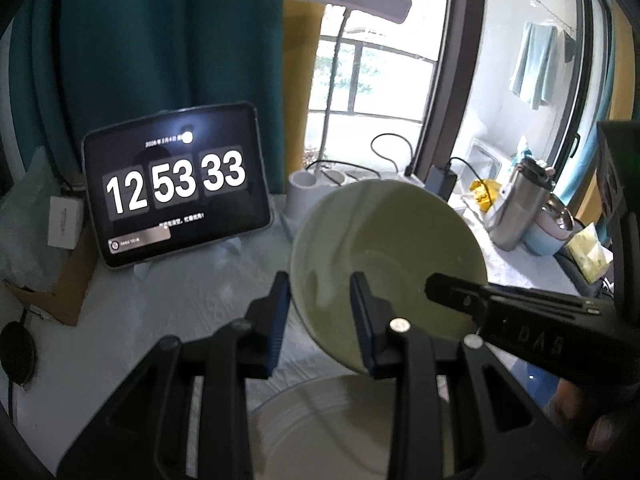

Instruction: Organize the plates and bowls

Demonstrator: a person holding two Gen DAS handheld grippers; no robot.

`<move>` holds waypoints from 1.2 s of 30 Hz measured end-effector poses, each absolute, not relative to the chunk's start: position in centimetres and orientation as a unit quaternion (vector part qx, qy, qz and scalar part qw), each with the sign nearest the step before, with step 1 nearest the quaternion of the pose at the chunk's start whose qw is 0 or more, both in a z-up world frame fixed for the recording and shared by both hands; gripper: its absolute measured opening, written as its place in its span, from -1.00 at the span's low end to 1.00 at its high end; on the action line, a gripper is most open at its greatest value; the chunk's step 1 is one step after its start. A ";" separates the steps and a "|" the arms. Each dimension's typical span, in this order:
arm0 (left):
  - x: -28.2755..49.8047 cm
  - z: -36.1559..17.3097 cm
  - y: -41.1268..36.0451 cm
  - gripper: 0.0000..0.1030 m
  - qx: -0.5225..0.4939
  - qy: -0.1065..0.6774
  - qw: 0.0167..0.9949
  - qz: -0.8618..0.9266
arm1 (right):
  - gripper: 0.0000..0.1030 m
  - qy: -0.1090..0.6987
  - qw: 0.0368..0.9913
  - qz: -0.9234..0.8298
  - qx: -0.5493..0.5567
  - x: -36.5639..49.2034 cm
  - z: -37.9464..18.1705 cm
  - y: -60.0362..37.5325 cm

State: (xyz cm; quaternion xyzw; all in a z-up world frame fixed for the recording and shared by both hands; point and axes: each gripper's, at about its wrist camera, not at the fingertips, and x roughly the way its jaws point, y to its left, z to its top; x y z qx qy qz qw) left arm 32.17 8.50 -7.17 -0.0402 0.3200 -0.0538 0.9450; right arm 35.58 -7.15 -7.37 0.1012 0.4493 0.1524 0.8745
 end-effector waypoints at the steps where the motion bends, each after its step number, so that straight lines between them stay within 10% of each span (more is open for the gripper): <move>1: 32.0 -7.0 8.3 -0.39 -0.040 0.319 0.945 -0.055 | -0.57 0.447 0.875 0.152 0.102 35.4 -7.1 -7.3; 36: 24.5 -4.5 -1.4 -0.39 -0.017 0.304 0.947 -0.105 | -0.57 0.413 0.892 0.125 0.134 27.2 -4.0 -17.7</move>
